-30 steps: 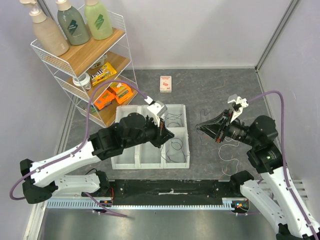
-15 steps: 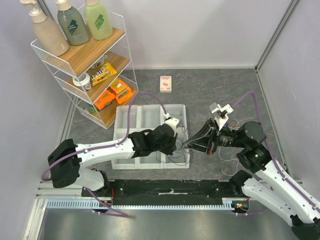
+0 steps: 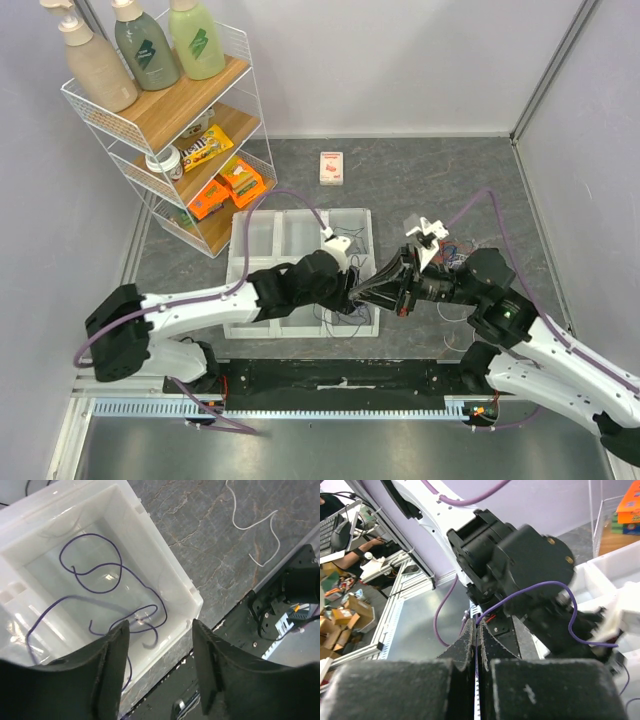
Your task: Untangle the cables
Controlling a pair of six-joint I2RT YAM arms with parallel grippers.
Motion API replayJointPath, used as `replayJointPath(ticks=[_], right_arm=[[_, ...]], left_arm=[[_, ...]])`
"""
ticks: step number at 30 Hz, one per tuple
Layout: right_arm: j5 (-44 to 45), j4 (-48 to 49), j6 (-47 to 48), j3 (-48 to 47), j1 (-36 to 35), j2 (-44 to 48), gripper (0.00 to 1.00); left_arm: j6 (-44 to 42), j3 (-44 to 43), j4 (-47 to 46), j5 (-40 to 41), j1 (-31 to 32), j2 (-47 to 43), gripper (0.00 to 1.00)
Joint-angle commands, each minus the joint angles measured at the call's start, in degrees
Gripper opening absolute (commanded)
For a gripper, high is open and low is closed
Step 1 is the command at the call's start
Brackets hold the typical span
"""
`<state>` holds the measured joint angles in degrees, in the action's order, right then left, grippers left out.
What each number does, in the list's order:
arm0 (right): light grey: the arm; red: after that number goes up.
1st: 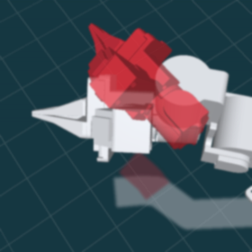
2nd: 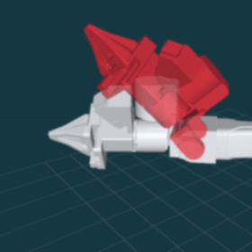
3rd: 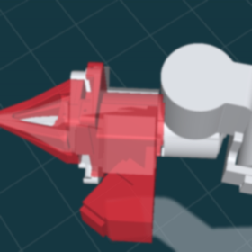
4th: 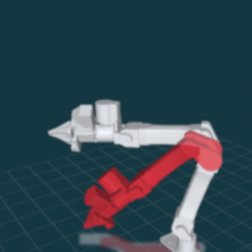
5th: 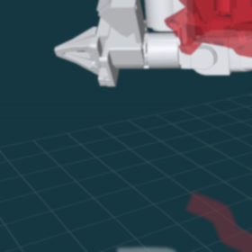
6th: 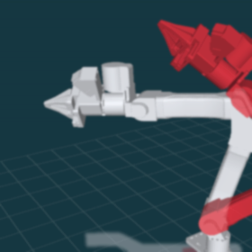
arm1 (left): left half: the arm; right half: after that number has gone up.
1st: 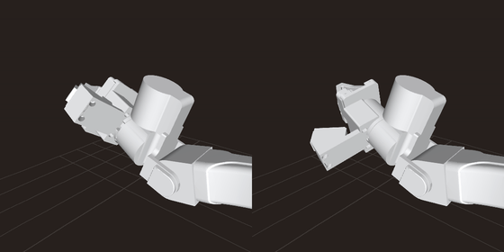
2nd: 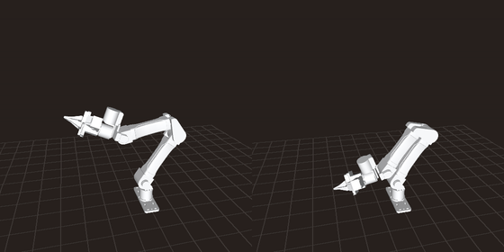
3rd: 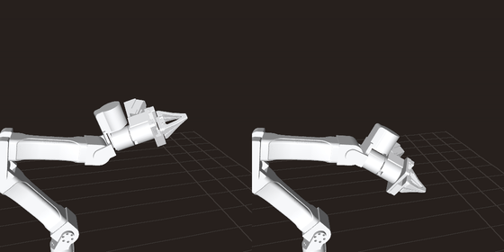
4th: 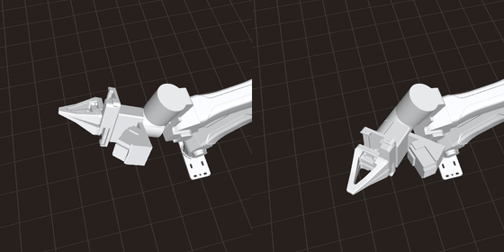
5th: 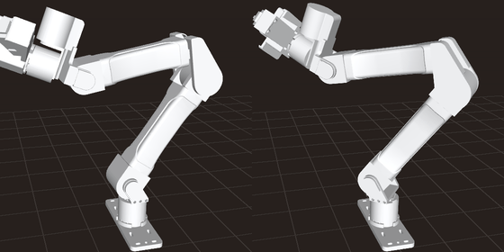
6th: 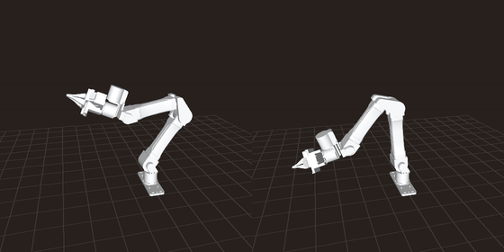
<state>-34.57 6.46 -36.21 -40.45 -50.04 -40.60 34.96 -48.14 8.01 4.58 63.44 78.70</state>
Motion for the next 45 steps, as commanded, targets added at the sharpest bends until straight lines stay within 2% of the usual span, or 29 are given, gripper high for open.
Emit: replayJointPath(ticks=[1,7,10,12,16,20,23,24,25,27,29,33,37,38,45], right_arm=[[6.44,-2.77,4.57,0.89,-0.32,2.98,0.00],[9.07,4.95,3.60,4.14,-0.23,0.44,0.00],[11.09,11.19,1.58,5.11,-0.32,-4.47,0.00],[13.98,11.30,1.84,3.89,-0.32,-8.42,0.00],[26.10,4.29,6.66,0.03,-0.32,-14.32,0.00],[36.22,0.49,16.06,-1.04,-0.32,-19.68,0.00],[40.01,0.22,18.89,-2.26,-0.32,-21.36,0.00],[40.62,0.13,19.33,-3.05,-0.32,-21.62,0.00],[40.98,-0.04,19.50,-4.02,-0.32,-21.89,0.00],[40.90,-1.27,19.95,-6.13,-0.23,-22.77,0.00],[39.67,-1.80,19.95,-7.36,-0.32,-23.30,0.00],[38.18,-1.19,18.54,-6.49,-0.32,-22.95,0.00],[36.50,-0.31,17.75,-5.43,-0.23,-22.68,0.00],[36.41,-0.22,17.66,-5.26,-0.32,-22.94,0.00],[29.30,6.10,11.87,0.79,-0.67,-25.67,0.00]], left_arm=[[-0.42,2.78,0.41,0.78,-1.38,-10.21,0.64],[-0.95,7.88,6.04,3.15,-2.00,-26.37,0.72],[1.33,9.90,10.00,6.49,-2.09,-32.36,0.65],[2.83,11.57,12.02,7.89,-2.09,-34.30,0.60],[7.22,14.29,11.34,6.68,-2.09,-32.56,0.59],[9.51,17.63,4.66,4.83,-2.18,-27.47,0.70],[9.25,17.90,0.61,3.95,-2.44,-22.64,0.76],[8.99,17.64,-0.35,3.42,-2.70,-20.97,0.84],[8.64,17.38,-1.15,2.72,-2.79,-19.30,0.88],[7.93,16.94,-2.29,1.75,-3.06,-17.18,0.90],[7.49,16.76,-3.17,1.05,-3.32,-15.60,0.72],[6.53,16.15,-3.09,0.70,-3.58,-14.89,0.47],[5.47,15.01,-3.71,-0.71,-3.76,-16.03,0.07],[5.47,14.48,-3.01,-0.62,-3.68,-16.38,0.02],[4.33,8.95,-0.63,-4.31,-3.59,-16.74,0.02]])
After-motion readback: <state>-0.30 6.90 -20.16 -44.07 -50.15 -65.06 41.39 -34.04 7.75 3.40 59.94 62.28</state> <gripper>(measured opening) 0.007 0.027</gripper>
